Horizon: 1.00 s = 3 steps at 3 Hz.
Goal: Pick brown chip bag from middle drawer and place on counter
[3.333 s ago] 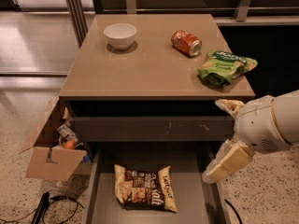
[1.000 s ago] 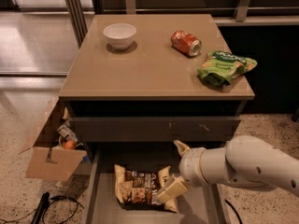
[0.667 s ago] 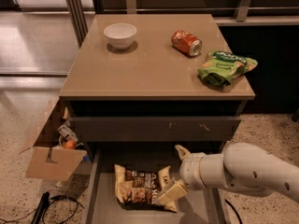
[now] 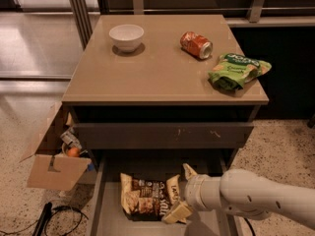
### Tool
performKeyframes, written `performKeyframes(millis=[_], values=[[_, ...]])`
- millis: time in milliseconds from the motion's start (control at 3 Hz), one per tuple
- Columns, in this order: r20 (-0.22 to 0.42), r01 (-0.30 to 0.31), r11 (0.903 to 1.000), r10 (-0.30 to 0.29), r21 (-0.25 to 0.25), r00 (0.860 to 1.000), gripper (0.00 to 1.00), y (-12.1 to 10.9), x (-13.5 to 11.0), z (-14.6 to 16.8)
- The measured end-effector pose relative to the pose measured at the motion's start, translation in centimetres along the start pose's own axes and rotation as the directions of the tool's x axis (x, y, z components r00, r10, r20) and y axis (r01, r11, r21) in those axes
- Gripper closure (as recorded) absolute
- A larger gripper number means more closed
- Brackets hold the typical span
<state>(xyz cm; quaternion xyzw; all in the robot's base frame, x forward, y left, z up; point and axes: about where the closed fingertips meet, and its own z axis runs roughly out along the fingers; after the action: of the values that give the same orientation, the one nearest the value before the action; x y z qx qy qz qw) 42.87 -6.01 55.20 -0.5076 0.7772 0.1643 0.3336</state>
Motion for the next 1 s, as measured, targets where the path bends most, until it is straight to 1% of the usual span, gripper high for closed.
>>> performKeyframes(millis=[333, 667, 1000], values=[[-0.052, 0.051, 0.9980, -0.049, 0.037, 0.997, 0.00, 0.2, 2.6, 3.5], [-0.078, 0.083, 0.9964, -0.081, 0.016, 0.994, 0.00, 1.1, 4.3, 8.6], [-0.078, 0.083, 0.9964, -0.081, 0.016, 0.994, 0.00, 1.1, 4.3, 8.7]])
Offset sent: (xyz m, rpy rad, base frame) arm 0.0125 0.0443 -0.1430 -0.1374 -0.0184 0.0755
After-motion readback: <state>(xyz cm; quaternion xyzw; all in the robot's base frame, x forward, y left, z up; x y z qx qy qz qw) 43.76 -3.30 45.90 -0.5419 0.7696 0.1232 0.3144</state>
